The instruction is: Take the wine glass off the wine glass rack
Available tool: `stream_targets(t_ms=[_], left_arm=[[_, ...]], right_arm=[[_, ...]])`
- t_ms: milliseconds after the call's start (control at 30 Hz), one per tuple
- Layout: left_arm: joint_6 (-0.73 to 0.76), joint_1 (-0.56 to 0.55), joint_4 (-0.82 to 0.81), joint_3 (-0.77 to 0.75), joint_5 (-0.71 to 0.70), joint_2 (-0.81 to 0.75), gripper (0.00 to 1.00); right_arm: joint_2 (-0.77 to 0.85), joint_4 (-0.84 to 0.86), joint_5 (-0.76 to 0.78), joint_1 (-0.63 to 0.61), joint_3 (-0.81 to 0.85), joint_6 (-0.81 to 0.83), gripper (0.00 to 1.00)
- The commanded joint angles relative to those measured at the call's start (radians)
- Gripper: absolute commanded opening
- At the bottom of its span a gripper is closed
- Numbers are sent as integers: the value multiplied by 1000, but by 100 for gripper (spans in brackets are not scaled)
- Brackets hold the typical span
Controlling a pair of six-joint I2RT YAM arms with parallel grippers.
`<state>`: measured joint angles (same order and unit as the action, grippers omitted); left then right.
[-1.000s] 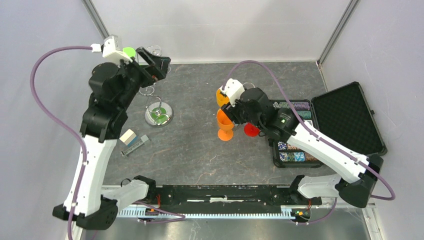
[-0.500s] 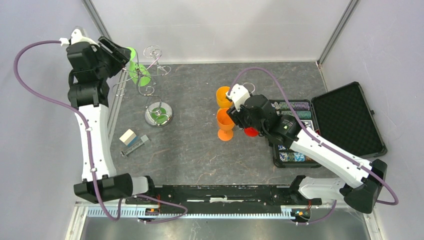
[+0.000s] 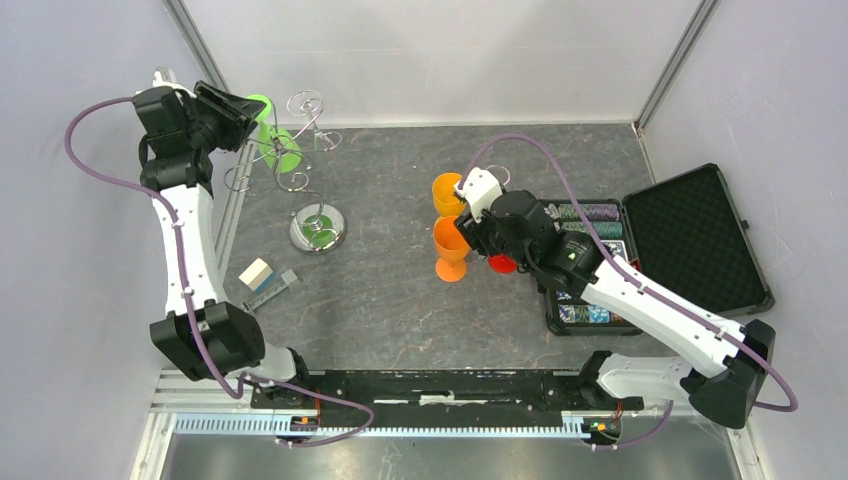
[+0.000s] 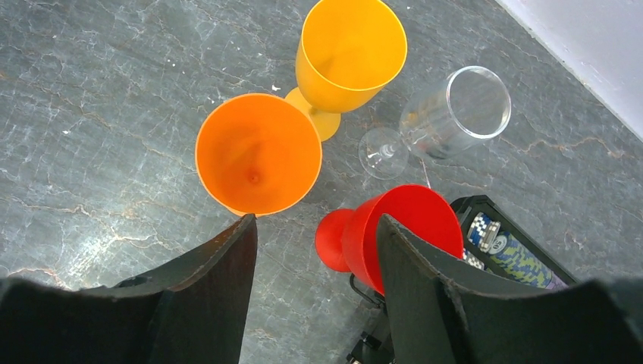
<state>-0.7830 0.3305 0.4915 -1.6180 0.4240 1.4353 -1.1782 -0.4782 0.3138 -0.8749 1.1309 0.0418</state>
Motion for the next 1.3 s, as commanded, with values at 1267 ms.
stream_targets(t_ms=[1267], left_arm=[[19, 12, -70, -71, 55, 34, 58]], right_arm=[[17, 70, -60, 1, -62, -39, 62]])
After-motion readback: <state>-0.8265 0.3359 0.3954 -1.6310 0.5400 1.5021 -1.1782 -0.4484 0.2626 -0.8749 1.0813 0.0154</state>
